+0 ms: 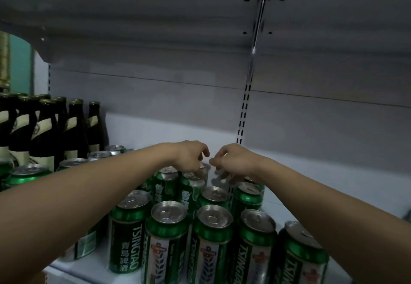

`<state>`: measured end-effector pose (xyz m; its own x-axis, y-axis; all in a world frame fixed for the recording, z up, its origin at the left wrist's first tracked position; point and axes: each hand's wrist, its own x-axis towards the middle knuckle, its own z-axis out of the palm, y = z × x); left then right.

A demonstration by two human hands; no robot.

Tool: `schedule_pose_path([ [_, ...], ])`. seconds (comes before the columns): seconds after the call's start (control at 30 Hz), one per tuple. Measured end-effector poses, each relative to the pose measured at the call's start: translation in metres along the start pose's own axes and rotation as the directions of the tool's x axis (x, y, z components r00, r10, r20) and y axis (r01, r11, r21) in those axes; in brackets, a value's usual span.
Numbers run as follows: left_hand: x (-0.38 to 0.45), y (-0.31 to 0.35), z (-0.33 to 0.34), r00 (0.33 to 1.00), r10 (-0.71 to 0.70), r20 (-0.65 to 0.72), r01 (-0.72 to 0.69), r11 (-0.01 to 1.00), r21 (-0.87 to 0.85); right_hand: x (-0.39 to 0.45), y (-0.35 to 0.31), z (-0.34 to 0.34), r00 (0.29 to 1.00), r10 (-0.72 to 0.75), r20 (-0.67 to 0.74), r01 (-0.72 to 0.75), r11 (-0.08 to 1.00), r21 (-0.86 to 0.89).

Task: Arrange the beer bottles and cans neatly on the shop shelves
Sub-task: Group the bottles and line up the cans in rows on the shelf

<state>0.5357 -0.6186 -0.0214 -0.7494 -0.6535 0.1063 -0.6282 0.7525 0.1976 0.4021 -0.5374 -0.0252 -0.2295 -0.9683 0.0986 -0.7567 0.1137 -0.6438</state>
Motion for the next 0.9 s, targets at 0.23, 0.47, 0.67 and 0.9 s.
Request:
schedule_pose_path([
  [0.23, 0.009, 0.056, -0.011, 0.973, 0.064, -0.222, -0.091, 0.99, -0.11, -0.035, 0.031, -0.051, 0.988, 0.012, -0.156, -0.017, 1.0, -0.026],
  [0.47, 0.023, 0.143, 0.001, 0.961, 0.161, -0.223, -0.191, 0.974, -0.124, -0.083, 0.081, -0.101, 0.969, 0.077, -0.234, -0.077, 0.997, 0.012],
  [0.67, 0.036, 0.227, 0.019, 0.945, 0.266, -0.193, -0.292, 0.948, -0.125, -0.138, 0.136, -0.148, 0.933, 0.155, -0.325, -0.167, 0.986, -0.008],
  [0.9, 0.051, 0.337, 0.053, 0.903, 0.408, -0.134, -0.427, 0.887, -0.174, -0.218, 0.209, -0.21, 0.818, 0.299, -0.491, -0.327, 0.944, 0.029],
])
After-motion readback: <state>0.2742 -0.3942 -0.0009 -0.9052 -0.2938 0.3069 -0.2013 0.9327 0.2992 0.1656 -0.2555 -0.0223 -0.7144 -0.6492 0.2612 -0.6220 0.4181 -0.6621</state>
